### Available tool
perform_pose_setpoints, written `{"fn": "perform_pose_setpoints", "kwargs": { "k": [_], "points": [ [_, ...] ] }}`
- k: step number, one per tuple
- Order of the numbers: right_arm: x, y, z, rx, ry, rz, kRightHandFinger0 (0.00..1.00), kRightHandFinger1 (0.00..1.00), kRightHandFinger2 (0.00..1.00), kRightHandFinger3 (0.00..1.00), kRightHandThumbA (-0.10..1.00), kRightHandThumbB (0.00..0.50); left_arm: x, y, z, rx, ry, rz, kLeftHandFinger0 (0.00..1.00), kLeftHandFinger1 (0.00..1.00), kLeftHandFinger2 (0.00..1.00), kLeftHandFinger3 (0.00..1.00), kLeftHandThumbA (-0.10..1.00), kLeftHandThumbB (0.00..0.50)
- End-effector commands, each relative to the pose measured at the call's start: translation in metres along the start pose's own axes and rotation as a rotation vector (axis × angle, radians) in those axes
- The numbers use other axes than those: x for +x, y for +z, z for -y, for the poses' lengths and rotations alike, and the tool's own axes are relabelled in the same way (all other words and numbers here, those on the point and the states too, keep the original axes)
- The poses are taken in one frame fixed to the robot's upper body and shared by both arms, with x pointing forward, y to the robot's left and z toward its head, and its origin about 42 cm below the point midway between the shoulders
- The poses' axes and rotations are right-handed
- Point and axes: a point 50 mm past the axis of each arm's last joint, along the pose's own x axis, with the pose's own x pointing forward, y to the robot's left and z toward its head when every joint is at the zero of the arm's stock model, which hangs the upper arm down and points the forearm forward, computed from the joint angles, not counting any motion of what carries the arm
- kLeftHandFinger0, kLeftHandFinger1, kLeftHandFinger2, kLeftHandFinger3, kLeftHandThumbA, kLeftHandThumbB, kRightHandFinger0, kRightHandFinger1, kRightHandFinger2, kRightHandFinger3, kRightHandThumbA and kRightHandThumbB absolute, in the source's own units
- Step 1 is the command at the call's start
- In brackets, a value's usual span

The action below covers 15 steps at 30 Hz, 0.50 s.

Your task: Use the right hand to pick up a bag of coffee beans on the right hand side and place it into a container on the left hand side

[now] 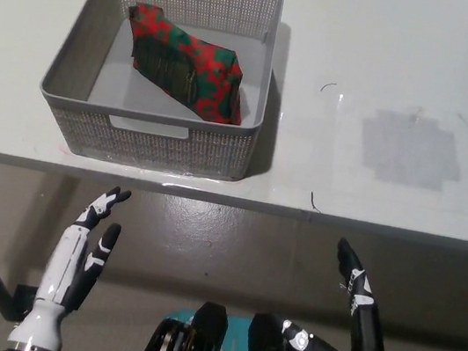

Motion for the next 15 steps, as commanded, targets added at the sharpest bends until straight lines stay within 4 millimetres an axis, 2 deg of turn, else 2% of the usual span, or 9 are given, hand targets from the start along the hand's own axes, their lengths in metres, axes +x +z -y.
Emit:
{"fn": "perform_pose_setpoints", "kwargs": {
  "k": [1, 3, 5, 7, 8, 9, 12, 15],
  "points": [
    [0.008, 0.018, 0.000, -0.017, -0.005, 0.057, 1.00, 1.00, 1.00, 1.00, 0.92, 0.025, 0.010, 0.016, -0.005, 0.032, -0.007, 0.039, 1.00, 1.00, 1.00, 1.00, 1.00, 0.148],
    [0.008, 0.021, 0.000, -0.030, 0.000, 0.060, 1.00, 1.00, 1.00, 1.00, 0.89, 0.008, 0.012, 0.019, -0.006, 0.064, -0.025, 0.046, 1.00, 1.00, 1.00, 1.00, 1.00, 0.174],
    [0.007, 0.025, 0.001, -0.044, 0.002, 0.058, 1.00, 1.00, 1.00, 1.00, 0.84, 0.002, 0.013, 0.022, -0.005, 0.081, -0.036, 0.045, 1.00, 1.00, 1.00, 1.00, 1.00, 0.157],
    [0.006, 0.030, 0.001, -0.062, 0.007, 0.060, 1.00, 1.00, 1.00, 1.00, 0.74, 0.000, 0.013, 0.025, -0.005, 0.104, -0.048, 0.049, 1.00, 1.00, 1.00, 1.00, 1.00, 0.096],
    [0.006, 0.032, 0.001, -0.070, 0.011, 0.060, 1.00, 1.00, 1.00, 1.00, 0.66, 0.000, 0.014, 0.026, -0.005, 0.111, -0.055, 0.048, 1.00, 1.00, 1.00, 1.00, 1.00, 0.091],
    [0.006, 0.034, 0.001, -0.084, 0.016, 0.061, 1.00, 1.00, 1.00, 1.00, 0.63, 0.000, 0.014, 0.027, -0.005, 0.129, -0.067, 0.040, 1.00, 1.00, 1.00, 1.00, 1.00, 0.108],
    [0.006, 0.039, 0.001, -0.099, 0.025, 0.061, 1.00, 1.00, 1.00, 1.00, 0.52, 0.000, 0.015, 0.033, -0.003, 0.173, -0.091, 0.043, 1.00, 1.00, 1.00, 1.00, 1.00, 0.097],
    [0.006, 0.043, 0.001, -0.134, 0.028, 0.055, 1.00, 1.00, 1.00, 1.00, 0.50, 0.000, 0.017, 0.036, -0.002, 0.221, -0.102, 0.051, 1.00, 1.00, 1.00, 1.00, 1.00, 0.092]
  ]
}}
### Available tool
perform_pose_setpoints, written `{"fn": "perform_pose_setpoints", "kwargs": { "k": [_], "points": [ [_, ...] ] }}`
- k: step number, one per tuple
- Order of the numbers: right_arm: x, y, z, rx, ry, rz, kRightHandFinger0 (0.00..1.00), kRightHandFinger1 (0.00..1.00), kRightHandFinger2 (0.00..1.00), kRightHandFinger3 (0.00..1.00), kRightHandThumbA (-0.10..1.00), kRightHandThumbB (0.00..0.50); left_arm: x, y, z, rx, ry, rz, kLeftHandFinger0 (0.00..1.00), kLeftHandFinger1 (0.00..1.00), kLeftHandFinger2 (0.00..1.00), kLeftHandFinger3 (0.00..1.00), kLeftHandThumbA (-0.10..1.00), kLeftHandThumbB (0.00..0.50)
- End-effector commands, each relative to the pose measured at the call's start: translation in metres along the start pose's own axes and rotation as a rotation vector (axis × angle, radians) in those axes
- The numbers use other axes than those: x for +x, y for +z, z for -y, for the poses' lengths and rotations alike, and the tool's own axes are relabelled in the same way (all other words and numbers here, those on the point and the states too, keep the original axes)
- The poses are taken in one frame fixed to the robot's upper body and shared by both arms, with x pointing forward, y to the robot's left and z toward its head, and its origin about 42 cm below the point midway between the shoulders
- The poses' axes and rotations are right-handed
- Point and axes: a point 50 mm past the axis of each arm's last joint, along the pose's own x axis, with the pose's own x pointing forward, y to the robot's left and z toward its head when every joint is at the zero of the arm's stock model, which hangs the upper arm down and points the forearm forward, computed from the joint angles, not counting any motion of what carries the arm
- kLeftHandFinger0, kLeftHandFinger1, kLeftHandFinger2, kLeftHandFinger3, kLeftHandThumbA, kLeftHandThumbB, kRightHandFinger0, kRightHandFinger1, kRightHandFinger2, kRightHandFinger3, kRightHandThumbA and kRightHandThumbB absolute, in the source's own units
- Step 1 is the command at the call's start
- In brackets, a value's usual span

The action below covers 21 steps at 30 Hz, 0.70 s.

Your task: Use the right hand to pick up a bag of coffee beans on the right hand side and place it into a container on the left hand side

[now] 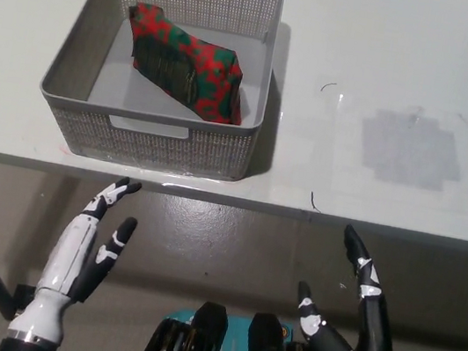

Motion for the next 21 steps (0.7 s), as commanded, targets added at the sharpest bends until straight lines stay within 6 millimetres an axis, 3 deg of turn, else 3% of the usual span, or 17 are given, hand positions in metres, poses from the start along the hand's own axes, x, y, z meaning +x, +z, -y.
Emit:
{"fn": "perform_pose_setpoints", "kwargs": {
  "k": [1, 5, 7, 9, 21],
  "points": [
    [0.005, 0.012, -0.001, -0.063, 0.022, 0.018, 1.00, 1.00, 1.00, 1.00, 0.48, 0.000, 0.010, 0.013, -0.004, 0.121, -0.034, 0.029, 1.00, 1.00, 1.00, 1.00, 1.00, 0.101],
    [0.004, 0.014, 0.001, -0.084, 0.012, 0.024, 1.00, 1.00, 1.00, 1.00, 0.37, 0.000, 0.011, 0.017, -0.002, 0.160, -0.041, 0.022, 1.00, 1.00, 1.00, 1.00, 1.00, 0.128],
    [0.003, 0.012, 0.001, -0.093, 0.004, 0.028, 1.00, 1.00, 1.00, 1.00, 0.23, 0.000, 0.011, 0.017, -0.001, 0.192, -0.050, 0.021, 1.00, 1.00, 1.00, 1.00, 1.00, 0.124],
    [0.001, 0.011, -0.001, -0.093, 0.003, 0.026, 1.00, 1.00, 1.00, 1.00, 0.17, 0.000, 0.010, 0.016, -0.001, 0.195, -0.056, 0.012, 1.00, 1.00, 1.00, 1.00, 1.00, 0.118],
    [-0.010, 0.003, -0.006, -0.162, 0.053, -0.011, 1.00, 1.00, 1.00, 1.00, 0.17, 0.000, -0.011, 0.005, 0.000, 0.095, -0.032, -0.007, 1.00, 1.00, 1.00, 1.00, 1.00, 0.146]
  ]
}}
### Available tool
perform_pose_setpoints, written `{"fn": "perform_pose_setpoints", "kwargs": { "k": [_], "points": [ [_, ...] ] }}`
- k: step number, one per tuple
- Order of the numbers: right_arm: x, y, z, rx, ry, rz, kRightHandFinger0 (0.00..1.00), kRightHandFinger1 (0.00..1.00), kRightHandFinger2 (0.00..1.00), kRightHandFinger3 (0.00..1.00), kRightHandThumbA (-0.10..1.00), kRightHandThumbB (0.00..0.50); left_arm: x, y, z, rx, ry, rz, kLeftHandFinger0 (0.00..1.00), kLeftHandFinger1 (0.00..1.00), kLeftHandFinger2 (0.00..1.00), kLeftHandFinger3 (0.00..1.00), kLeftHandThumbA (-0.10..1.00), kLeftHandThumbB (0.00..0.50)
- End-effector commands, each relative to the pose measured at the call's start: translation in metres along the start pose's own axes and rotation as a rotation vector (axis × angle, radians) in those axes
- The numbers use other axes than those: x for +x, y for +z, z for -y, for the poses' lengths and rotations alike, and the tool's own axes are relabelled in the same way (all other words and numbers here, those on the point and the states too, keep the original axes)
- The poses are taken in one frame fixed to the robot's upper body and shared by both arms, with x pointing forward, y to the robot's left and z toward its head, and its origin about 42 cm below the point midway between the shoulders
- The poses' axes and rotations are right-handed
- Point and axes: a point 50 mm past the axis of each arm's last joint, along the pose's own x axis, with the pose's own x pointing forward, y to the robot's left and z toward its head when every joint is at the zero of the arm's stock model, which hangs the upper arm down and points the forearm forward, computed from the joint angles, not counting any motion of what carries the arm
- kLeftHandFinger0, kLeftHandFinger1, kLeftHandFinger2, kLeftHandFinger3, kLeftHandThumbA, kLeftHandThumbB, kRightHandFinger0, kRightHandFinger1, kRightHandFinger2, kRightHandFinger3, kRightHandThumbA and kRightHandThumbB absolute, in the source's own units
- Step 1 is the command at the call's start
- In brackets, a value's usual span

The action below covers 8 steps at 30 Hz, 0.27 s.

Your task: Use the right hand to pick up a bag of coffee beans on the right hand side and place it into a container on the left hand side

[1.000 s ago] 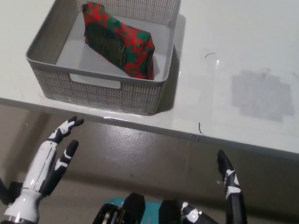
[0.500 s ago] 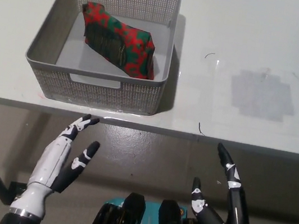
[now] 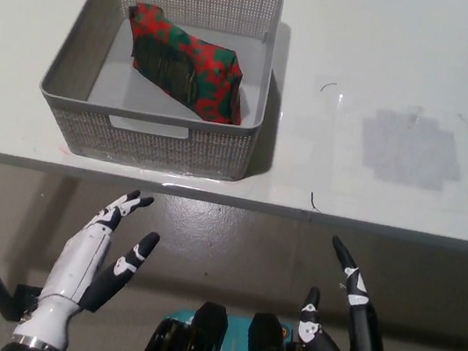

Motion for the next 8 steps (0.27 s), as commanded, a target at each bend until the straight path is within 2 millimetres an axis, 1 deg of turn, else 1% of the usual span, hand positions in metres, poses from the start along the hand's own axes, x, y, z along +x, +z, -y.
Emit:
{"fn": "perform_pose_setpoints", "kwargs": {
  "k": [1, 3, 4, 8],
  "points": [
    [0.0003, 0.0043, -0.0001, -0.038, 0.007, 0.020, 1.00, 1.00, 1.00, 1.00, 0.17, 0.000, -0.0016, 0.0055, -0.0046, -0.015, 0.023, 0.045, 1.00, 1.00, 1.00, 1.00, 1.00, 0.144],
    [0.0006, 0.0034, -0.0010, -0.038, 0.014, 0.015, 1.00, 1.00, 1.00, 1.00, 0.17, 0.000, -0.0033, 0.0045, -0.0046, -0.020, 0.025, 0.042, 1.00, 1.00, 1.00, 1.00, 1.00, 0.142],
    [0.0005, 0.0034, -0.0018, -0.044, 0.015, 0.012, 1.00, 1.00, 1.00, 1.00, 0.19, 0.000, -0.0043, 0.0039, -0.0051, -0.024, 0.026, 0.042, 1.00, 1.00, 1.00, 1.00, 1.00, 0.136],
    [-0.0009, 0.0032, -0.0028, -0.066, 0.024, 0.010, 1.00, 1.00, 1.00, 1.00, 0.20, 0.000, -0.0090, 0.0023, -0.0044, -0.053, 0.028, 0.036, 1.00, 1.00, 1.00, 1.00, 1.00, 0.155]
  ]
}}
